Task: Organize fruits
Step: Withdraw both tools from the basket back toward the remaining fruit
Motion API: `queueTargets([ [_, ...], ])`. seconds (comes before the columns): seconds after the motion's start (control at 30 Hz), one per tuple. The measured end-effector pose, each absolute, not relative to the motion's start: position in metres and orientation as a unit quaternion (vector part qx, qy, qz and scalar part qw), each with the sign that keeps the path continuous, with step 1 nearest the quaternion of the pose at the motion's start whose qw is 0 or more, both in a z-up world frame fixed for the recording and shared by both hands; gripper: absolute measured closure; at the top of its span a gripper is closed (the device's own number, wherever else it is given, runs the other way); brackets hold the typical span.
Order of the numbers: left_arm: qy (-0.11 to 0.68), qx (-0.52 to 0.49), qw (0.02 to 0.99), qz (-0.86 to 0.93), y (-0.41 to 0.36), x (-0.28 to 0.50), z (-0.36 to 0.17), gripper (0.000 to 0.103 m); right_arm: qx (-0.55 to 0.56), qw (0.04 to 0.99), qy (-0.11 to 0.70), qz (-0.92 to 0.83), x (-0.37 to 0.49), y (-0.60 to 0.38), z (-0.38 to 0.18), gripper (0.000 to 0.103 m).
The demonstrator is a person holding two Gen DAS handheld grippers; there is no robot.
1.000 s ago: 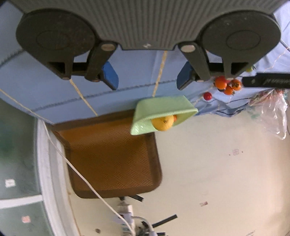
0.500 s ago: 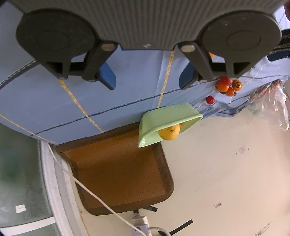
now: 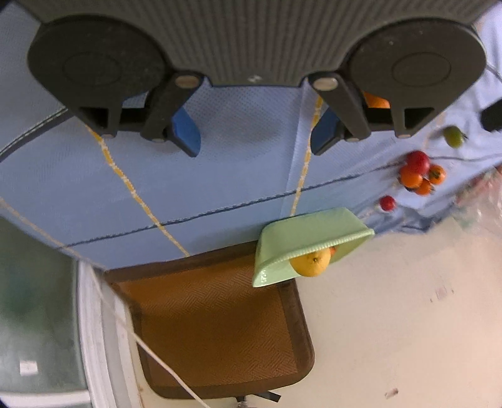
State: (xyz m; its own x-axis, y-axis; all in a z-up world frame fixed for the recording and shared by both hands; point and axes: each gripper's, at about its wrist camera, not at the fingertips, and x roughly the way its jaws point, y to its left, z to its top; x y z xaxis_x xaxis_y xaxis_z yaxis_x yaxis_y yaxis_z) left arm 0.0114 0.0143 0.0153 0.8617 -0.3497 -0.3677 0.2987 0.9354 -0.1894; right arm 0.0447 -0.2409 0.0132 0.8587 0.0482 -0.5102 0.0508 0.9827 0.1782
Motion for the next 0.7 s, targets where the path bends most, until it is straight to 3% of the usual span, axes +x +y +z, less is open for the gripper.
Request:
queueTargets([
  [0.3, 0.205, -0.062, 0.957, -0.195, 0.011, 0.0091, 0.0148, 0.014, 0.073, 0.96, 0.271, -0.017, 0.0448, -0.2376, 0.0129, 0.02],
  [0.7, 0.205, -0.074, 0.97, -0.103, 0.02, 0.0122, 0.0156, 0.012, 0.072, 0.959, 0.269, 0.057, 0.0411, -0.2327, 0.0173, 0.019],
])
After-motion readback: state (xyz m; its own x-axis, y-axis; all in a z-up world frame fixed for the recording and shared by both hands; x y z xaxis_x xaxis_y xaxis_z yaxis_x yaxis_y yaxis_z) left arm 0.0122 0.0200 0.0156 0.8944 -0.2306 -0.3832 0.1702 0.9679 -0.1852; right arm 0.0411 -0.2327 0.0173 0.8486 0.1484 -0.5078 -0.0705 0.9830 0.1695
